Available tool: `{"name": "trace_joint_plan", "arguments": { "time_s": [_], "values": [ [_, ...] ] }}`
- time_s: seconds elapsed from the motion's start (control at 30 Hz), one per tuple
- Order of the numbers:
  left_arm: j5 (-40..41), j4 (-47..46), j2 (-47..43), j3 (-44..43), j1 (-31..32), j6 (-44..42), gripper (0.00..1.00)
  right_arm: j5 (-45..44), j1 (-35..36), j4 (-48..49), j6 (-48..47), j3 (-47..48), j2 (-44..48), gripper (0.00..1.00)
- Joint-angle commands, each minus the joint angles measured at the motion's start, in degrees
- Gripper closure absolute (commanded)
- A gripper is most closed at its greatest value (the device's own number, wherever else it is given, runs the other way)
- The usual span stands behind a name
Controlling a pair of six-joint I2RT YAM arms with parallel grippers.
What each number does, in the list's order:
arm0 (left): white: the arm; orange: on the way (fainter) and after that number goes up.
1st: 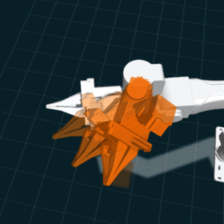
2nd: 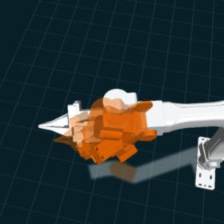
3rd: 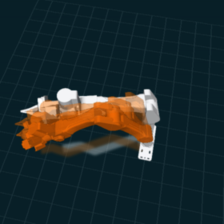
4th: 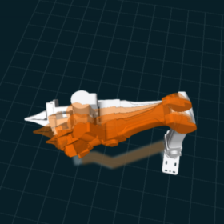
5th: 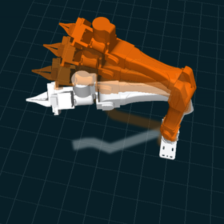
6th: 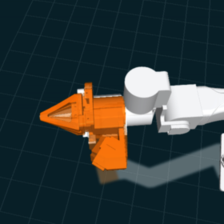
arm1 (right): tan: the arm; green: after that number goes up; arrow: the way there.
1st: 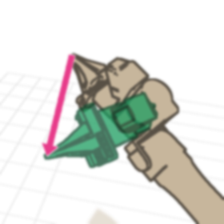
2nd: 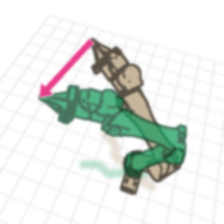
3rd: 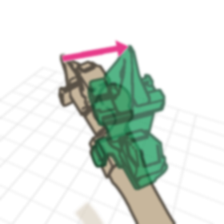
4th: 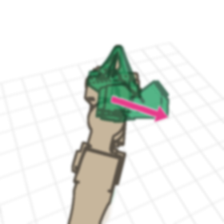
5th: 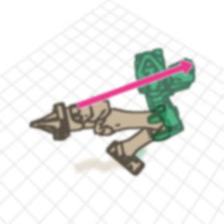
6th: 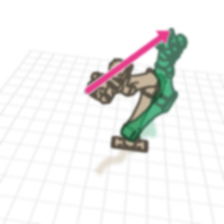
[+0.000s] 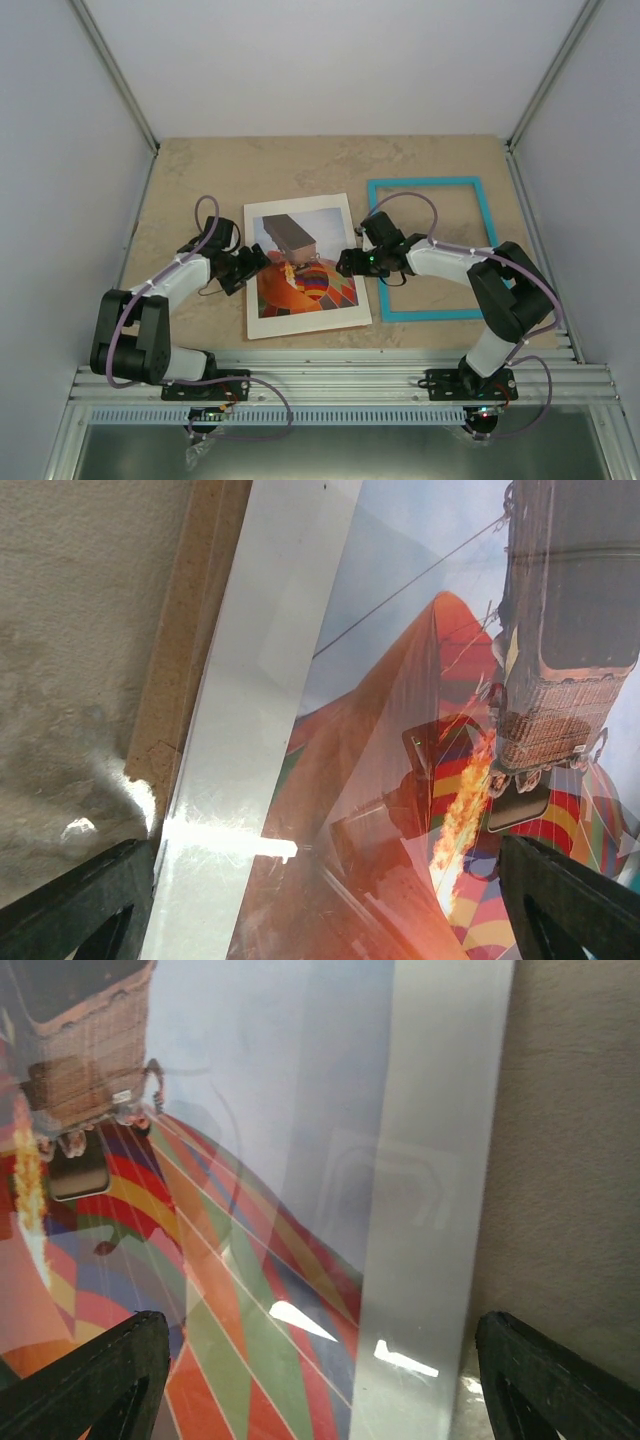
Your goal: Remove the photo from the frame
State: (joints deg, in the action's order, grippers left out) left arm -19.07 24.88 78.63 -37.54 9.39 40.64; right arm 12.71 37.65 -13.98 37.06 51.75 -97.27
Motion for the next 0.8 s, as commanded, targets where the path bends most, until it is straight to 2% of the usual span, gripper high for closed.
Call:
{"name": "trace_joint_plan", "arguments": {
  "time_s": [0.0,0.43,0.77],
  "values": [
    [-0.16,-0.95,0.43,0.42,0.37,-0.80,0.05,3.86,-0.01,3.06,0.46,-0.41,-0.22,0.15],
    [0.95,-0.37,0.90,-1.38,0.37,-1.32,0.05,7.40,-0.21,4.53,1.26,1.17,2.96,0.16],
    [3.65,1.08,2.85,-5.62,0.37,-2.69,0.05,8.83,-0.56,5.48,1.76,2.12,1.99,0.16]
  ]
}}
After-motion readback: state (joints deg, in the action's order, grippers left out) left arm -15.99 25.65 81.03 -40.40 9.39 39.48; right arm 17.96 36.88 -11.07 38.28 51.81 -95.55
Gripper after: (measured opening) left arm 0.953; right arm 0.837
